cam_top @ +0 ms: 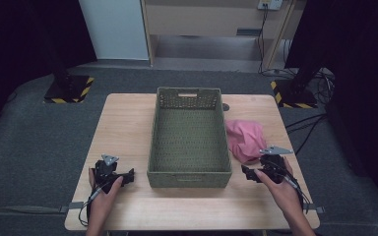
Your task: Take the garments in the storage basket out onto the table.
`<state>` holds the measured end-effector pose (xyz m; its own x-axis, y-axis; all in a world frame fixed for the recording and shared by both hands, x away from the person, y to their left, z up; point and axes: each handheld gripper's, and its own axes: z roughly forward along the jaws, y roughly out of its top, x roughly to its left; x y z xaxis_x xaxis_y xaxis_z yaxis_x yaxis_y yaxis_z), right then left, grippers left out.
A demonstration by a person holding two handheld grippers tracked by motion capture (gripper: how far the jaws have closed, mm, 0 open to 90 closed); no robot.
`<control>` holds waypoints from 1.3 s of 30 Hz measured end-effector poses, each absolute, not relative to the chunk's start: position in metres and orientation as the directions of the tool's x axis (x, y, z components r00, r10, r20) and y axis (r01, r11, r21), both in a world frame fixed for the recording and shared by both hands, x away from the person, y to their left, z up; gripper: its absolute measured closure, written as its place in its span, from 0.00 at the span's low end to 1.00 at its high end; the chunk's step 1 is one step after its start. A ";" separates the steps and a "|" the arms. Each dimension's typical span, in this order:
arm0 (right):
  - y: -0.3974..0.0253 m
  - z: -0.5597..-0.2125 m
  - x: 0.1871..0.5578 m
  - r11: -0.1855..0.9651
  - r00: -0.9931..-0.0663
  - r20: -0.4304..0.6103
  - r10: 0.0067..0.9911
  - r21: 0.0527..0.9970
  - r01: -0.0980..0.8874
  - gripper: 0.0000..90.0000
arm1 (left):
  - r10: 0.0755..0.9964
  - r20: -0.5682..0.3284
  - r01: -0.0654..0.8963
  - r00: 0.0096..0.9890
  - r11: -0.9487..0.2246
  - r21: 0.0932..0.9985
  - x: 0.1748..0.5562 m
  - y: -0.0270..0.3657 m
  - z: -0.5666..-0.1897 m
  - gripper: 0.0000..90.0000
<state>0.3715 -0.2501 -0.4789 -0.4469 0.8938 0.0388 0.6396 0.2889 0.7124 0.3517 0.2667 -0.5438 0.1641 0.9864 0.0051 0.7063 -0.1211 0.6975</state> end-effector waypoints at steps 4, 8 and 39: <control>-0.249 -0.484 0.368 0.294 -0.453 0.041 0.890 0.708 0.642 0.05 | 0.986 0.005 0.706 0.164 -0.121 0.698 0.352 0.267 -0.544 0.00; -0.248 -0.491 0.365 0.306 -0.463 0.041 0.885 0.699 0.646 0.05 | 0.986 0.005 0.706 0.164 -0.121 0.697 0.352 0.267 -0.544 0.00; -0.232 -0.541 0.367 0.321 -0.469 0.030 0.883 0.689 0.649 0.03 | 0.986 0.005 0.706 0.164 -0.121 0.697 0.352 0.267 -0.544 0.00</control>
<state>0.3670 -0.2319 -0.5406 -0.4689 0.8827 0.0300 0.6492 0.3214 0.6894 0.3517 0.2667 -0.5438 0.1642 0.9864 0.0053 0.7064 -0.1213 0.6974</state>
